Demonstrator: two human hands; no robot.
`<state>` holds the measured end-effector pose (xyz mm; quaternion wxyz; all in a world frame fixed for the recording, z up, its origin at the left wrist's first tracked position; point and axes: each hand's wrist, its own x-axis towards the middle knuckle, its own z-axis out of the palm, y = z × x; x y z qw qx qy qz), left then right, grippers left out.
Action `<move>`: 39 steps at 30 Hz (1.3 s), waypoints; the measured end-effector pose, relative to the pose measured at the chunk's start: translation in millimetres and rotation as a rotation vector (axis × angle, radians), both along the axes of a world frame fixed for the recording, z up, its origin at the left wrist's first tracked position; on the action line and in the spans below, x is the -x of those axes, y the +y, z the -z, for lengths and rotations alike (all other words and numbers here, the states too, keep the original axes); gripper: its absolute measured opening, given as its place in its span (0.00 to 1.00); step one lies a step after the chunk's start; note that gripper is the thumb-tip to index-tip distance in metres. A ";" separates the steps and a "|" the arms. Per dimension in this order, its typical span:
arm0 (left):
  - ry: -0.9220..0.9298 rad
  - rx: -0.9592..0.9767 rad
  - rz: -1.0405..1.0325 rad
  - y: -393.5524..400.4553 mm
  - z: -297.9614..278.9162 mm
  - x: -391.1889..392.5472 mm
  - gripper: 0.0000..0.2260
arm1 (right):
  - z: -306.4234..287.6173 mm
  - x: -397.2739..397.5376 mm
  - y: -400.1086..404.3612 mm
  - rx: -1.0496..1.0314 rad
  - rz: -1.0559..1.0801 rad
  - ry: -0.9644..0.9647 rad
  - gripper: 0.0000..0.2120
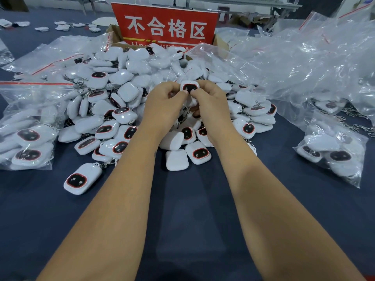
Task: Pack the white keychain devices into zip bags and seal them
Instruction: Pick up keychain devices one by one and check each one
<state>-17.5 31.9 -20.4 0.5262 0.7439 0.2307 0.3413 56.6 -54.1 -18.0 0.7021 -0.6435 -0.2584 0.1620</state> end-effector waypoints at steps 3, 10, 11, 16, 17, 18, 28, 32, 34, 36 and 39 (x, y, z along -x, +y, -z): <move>0.012 -0.009 0.017 -0.8 -0.8 0.2 0.05 | -0.4 -1.1 0.6 0.027 0.007 -0.022 0.06; 0.020 -0.013 0.022 -0.2 -1.3 -0.3 0.06 | 0.3 -0.4 0.7 0.014 0.017 -0.029 0.06; 0.022 -0.009 0.020 -0.2 -1.3 -0.3 0.06 | 0.5 -0.3 0.9 0.011 0.023 -0.031 0.06; 0.003 0.026 0.015 0.0 -0.7 -0.4 0.06 | 0.9 -0.9 0.8 0.002 0.020 -0.029 0.04; 0.000 0.028 0.012 0.0 -0.8 -0.1 0.06 | 1.0 -1.0 0.5 0.002 0.015 -0.032 0.04; -0.002 0.027 0.008 0.0 -1.0 0.0 0.07 | 1.0 -0.8 0.7 -0.001 0.007 -0.033 0.05; 0.020 -0.088 -0.006 -0.1 0.9 1.0 0.07 | 1.0 0.2 1.5 0.063 -0.005 -0.086 0.08; 0.018 -0.058 -0.005 -0.4 0.0 1.0 0.06 | 0.4 0.2 2.5 0.073 0.007 -0.068 0.06; -0.011 -0.001 0.013 -1.3 -0.7 1.5 0.06 | 0.1 0.8 2.6 0.067 0.007 -0.032 0.04; -0.038 0.039 0.032 -1.9 -1.6 2.4 0.07 | -0.6 0.5 2.9 0.049 0.021 0.019 0.04; -0.108 0.108 0.045 -1.9 -2.4 3.5 0.10 | -4.5 0.7 3.1 -0.034 0.024 0.161 0.04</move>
